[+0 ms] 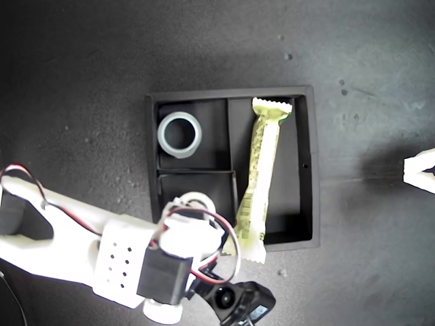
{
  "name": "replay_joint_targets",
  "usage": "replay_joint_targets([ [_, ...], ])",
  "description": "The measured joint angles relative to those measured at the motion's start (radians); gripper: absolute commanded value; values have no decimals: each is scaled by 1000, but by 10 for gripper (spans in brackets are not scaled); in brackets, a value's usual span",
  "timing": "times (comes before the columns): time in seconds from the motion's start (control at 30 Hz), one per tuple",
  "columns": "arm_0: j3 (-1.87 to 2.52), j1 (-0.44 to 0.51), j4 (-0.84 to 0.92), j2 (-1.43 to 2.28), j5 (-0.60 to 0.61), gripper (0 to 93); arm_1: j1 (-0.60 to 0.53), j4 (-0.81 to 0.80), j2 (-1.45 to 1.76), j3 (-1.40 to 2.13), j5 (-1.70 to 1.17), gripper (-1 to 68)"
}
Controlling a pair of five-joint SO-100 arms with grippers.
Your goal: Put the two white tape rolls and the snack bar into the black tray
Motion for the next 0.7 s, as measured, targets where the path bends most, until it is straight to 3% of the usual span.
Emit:
replay_joint_targets([
  [0.2, 49, 0, 0, 107, 8, 234, 15, 0, 0, 0, 0, -3],
  [0.3, 149, -9, 0, 239, 25, 171, 18, 37, 0, 0, 0, -1],
  [0.47, 511, -81, 0, 687, 35, 1, 38, 164, 0, 0, 0, 60],
  [0.7, 1221, -186, -18, 1445, 17, 1, 55, 472, 2, 0, 155, 64],
])
